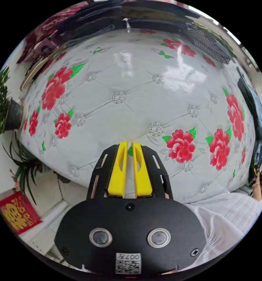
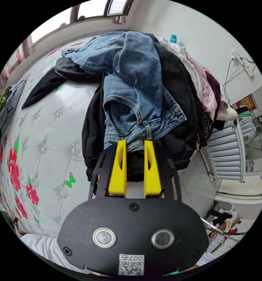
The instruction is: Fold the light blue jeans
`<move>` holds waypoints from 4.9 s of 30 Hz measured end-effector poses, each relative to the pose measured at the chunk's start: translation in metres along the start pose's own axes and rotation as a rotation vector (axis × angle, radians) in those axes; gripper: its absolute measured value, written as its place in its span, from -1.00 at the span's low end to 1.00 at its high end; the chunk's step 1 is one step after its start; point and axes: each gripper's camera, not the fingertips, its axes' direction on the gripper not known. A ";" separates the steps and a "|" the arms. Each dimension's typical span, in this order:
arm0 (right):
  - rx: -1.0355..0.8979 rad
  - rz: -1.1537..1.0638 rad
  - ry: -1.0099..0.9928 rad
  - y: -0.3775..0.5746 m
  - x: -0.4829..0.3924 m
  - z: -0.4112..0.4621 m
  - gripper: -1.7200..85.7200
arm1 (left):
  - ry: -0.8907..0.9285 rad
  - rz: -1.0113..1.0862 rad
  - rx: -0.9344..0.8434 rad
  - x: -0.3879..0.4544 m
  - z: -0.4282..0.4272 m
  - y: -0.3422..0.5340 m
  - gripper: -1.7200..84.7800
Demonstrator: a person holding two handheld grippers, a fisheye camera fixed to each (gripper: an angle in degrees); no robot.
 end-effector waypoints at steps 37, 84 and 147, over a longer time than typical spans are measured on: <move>0.107 -1.345 -1.158 0.299 -0.405 -0.244 -0.83 | 0.572 -0.236 0.472 -0.273 0.017 0.320 -0.70; -0.085 -0.794 -0.532 0.004 -0.545 -0.060 -0.69 | 0.592 -0.202 0.617 -0.474 -0.008 0.270 -0.85; 0.356 -0.577 -0.599 0.102 -0.188 -0.162 -0.81 | 0.455 -0.548 0.529 -0.380 0.063 0.438 -0.95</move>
